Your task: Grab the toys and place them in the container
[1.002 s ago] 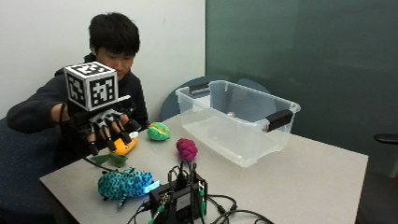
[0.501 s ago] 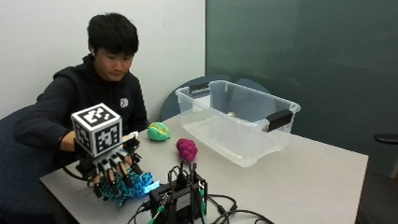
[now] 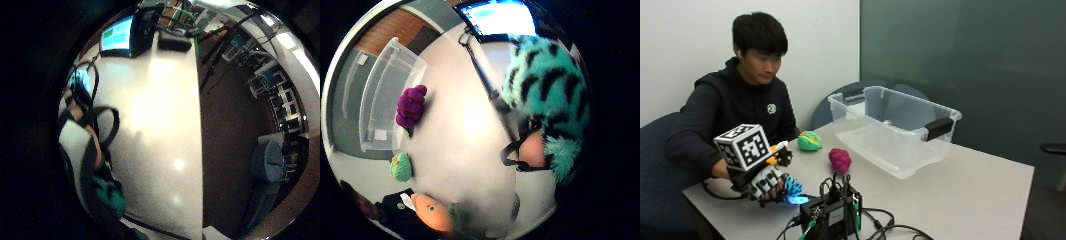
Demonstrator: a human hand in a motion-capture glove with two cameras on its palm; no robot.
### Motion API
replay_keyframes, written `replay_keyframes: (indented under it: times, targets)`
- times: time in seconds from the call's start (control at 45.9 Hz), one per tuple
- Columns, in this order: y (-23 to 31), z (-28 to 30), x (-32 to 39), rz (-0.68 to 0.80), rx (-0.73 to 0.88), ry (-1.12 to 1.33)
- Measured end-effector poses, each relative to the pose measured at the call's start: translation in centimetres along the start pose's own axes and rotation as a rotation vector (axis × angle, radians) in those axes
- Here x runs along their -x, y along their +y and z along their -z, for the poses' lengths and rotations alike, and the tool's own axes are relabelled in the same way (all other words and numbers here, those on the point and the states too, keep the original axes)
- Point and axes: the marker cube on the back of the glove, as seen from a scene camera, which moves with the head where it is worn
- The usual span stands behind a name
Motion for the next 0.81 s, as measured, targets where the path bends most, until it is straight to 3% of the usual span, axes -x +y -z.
replay_keyframes:
  times: [0.218, 0.305, 0.436, 0.479, 0.544, 0.632, 0.806]
  targets:
    - [-3.1, 11.2, 7.3, 0.148, -0.127, -0.038]
    - [-7.0, 17.2, 12.4, 0.217, -0.229, -0.046]
    - [-10.3, 22.8, 23.4, 0.52, -0.263, -0.036]
    - [-10.8, 23.4, 27.4, 0.574, -0.217, -0.11]
    - [-12.8, 23.0, 32.8, 0.502, -0.153, -0.217]
    - [-14.9, 20.0, 37.0, 0.585, -0.181, -0.098]
    - [-15.4, 14.9, 41.4, 0.422, -0.008, -0.095]
